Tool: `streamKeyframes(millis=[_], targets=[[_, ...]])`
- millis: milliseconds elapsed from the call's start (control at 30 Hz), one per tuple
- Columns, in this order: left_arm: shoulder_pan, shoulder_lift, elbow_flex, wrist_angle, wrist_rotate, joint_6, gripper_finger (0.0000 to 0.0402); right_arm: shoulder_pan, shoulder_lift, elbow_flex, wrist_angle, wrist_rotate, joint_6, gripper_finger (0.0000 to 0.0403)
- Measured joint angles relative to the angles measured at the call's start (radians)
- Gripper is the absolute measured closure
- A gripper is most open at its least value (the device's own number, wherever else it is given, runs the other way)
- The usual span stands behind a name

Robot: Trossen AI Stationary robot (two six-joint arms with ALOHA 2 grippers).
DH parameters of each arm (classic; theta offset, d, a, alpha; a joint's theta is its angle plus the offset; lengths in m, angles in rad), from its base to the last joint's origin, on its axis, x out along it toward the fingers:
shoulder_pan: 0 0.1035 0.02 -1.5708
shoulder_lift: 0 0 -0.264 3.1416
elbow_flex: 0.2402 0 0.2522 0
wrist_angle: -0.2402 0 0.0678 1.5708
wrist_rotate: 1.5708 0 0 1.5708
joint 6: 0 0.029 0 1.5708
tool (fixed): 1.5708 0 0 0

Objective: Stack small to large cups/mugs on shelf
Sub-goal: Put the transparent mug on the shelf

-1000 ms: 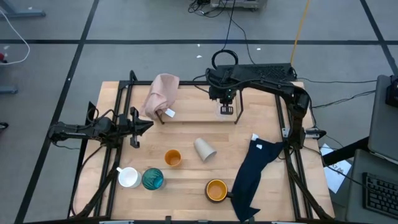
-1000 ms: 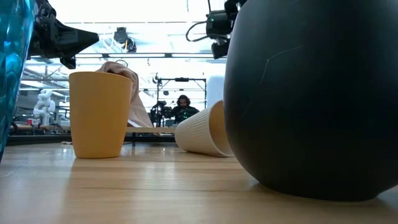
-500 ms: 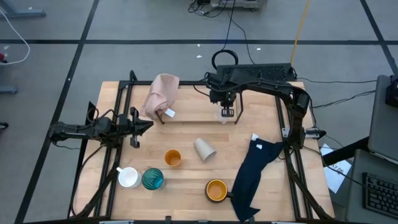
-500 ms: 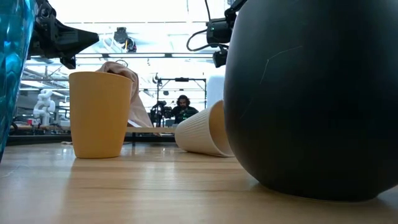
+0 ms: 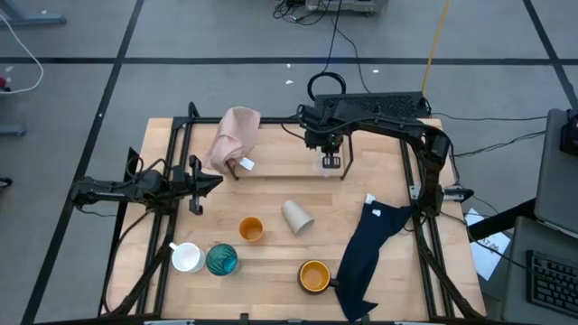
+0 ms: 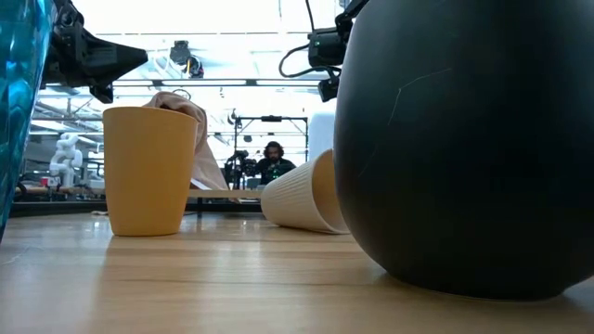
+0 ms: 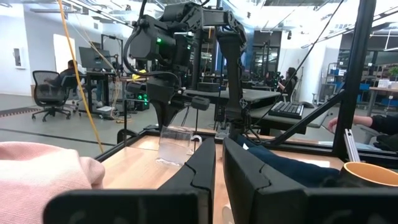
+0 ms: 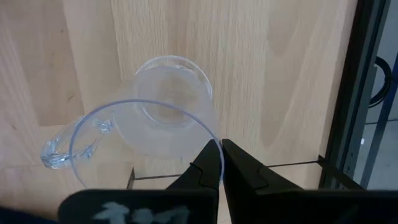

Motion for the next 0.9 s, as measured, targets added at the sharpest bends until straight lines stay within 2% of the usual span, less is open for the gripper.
streamKeyframes(millis=[267, 433, 900], targets=[[0.000, 0.000, 0.000, -0.029, 0.000, -0.006, 0.0369, 0.000, 0.000, 0.000, 0.015, 0.002, 0.001, 0.0402], [0.000, 0.000, 0.000, -0.028, 0.000, -0.006, 0.0369, -0.002, 0.000, 0.000, 0.024, 0.049, 0.001, 0.0396], [0.000, 0.000, 0.000, -0.028, 0.001, -0.008, 0.0369, -0.013, 0.000, 0.000, 0.019, 0.049, -0.003, 0.0394]])
